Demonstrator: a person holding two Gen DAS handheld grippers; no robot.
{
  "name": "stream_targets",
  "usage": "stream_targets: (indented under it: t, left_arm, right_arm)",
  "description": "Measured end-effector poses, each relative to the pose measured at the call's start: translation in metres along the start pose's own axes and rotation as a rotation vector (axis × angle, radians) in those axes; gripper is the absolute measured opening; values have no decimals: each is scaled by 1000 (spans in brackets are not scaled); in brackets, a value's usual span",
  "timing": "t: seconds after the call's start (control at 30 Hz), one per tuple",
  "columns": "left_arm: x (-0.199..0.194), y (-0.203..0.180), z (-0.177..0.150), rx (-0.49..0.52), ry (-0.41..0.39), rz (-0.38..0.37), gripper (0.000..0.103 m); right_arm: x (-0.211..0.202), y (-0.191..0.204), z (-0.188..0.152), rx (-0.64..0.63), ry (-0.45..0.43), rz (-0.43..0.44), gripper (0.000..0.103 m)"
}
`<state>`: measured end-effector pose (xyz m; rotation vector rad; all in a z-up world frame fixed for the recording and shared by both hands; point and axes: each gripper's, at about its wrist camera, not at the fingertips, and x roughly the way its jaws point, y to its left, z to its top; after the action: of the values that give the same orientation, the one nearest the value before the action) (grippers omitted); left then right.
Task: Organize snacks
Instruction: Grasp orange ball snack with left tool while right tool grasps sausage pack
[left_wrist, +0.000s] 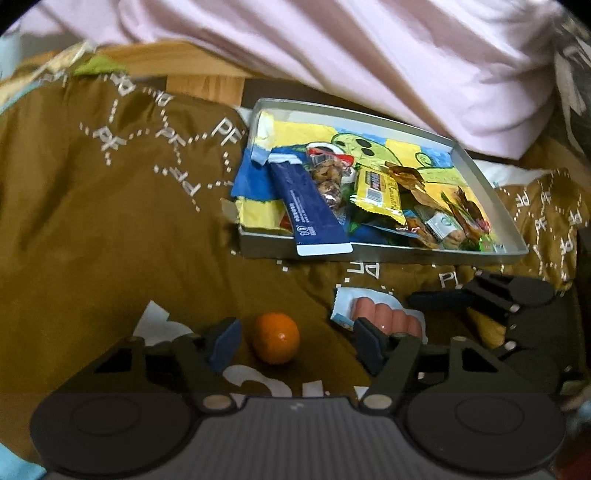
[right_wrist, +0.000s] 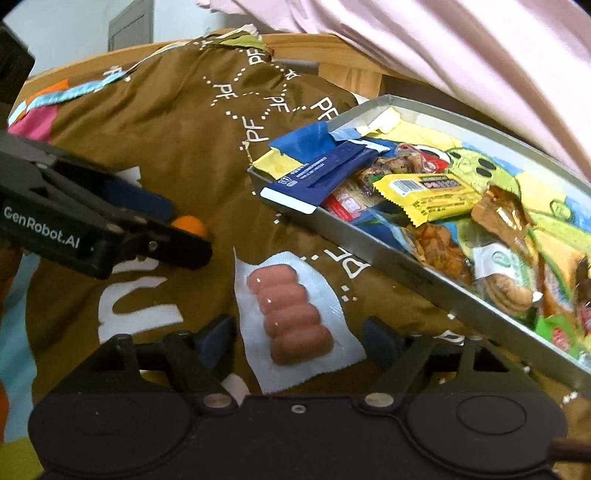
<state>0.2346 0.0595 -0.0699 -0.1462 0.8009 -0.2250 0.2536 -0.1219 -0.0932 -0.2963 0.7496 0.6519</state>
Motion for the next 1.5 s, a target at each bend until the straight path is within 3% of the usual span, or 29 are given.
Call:
stream_targets:
  t: [0.13,0.2,0.23,0.3,0.37,0.57,0.67,0.83,0.97,1.37,1.4,1.5]
  left_arm:
    - [5,2,0,-5,15,0,63]
    - [10,1,0,15,27,-1,57]
    - [11,0,-1,27,30,6,55]
    - [15,0,-1,37,44,27,43]
    - [18,3,-1,22,56,43,38]
    - [23,3,-2,32,52,47,37]
    - [23,-1,-3,51,51,66,31]
    - [18,-13,-5,47,75,65,30]
    - [10,-29,-14,78,87,20,30]
    - [-15,-48,-23,94,61,-22,30]
    - [-18,-49,-22,92,50,-26,30]
    - [-26,-53,-18,96,12,-41,30]
  right_arm:
    - [3,-3,1,37,4,5,79]
    - [2,-1,1,36,18,6,67]
    - [1,0,2,44,31,10,66]
    - [0,1,6,54,71,4,64]
    - [-4,1,9,65,108,-4,63]
    - [-9,5,2,87,104,-22,65]
    - [-8,6,2,91,97,-33,66]
    - [-14,12,2,93,109,-60,62]
    - [-30,24,2,43,113,-95,47]
    - [-69,46,-11,5,60,-194,35]
    - [-73,49,-12,-11,47,-210,19]
    - [-87,56,-13,-54,2,-279,16]
